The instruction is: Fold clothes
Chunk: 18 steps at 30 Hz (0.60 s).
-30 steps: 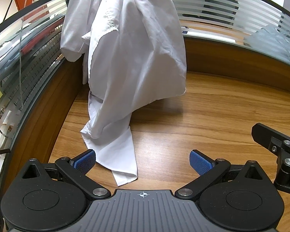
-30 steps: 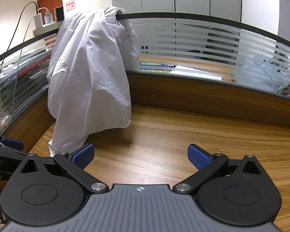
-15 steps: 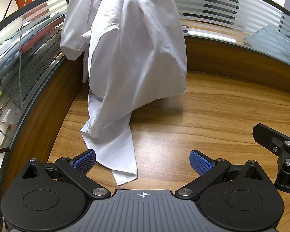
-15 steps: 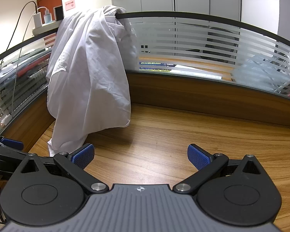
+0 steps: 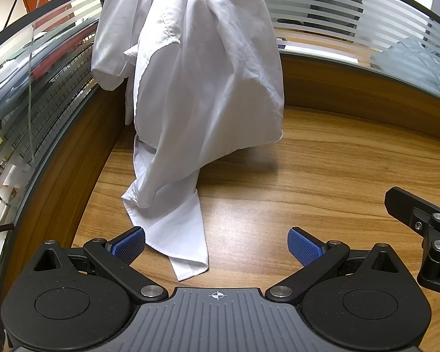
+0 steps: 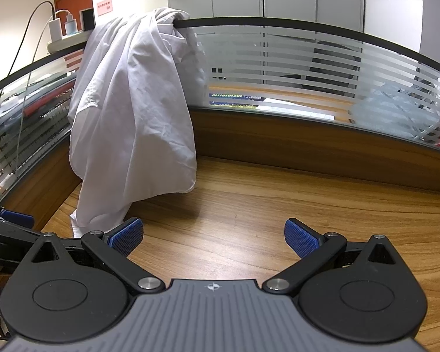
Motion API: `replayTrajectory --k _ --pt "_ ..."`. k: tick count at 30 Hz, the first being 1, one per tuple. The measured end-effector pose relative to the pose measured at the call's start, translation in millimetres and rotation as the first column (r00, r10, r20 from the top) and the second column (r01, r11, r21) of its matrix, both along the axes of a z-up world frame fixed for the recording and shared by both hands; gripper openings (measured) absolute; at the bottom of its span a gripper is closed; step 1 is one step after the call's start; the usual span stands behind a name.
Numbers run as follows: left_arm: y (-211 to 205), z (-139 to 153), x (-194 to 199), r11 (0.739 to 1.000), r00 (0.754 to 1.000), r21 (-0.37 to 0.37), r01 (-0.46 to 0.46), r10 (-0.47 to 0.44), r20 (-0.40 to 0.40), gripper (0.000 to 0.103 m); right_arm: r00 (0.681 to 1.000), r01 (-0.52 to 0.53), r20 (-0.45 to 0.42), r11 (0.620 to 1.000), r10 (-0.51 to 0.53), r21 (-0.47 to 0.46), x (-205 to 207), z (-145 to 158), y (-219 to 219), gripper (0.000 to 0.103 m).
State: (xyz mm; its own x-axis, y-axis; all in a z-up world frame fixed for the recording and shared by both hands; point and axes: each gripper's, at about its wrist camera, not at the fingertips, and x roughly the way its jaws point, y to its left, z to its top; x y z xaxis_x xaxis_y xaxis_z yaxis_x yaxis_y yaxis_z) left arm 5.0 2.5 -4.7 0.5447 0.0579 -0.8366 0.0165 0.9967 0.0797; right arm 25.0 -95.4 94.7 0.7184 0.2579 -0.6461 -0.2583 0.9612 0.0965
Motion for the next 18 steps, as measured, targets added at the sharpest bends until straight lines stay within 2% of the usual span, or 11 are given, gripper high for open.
replayTrajectory --k 18 --pt "1.7 0.3 0.5 1.000 1.000 -0.001 -0.001 0.001 -0.003 0.103 1.000 -0.006 -0.003 1.000 0.005 -0.008 1.9 -0.7 0.5 0.103"
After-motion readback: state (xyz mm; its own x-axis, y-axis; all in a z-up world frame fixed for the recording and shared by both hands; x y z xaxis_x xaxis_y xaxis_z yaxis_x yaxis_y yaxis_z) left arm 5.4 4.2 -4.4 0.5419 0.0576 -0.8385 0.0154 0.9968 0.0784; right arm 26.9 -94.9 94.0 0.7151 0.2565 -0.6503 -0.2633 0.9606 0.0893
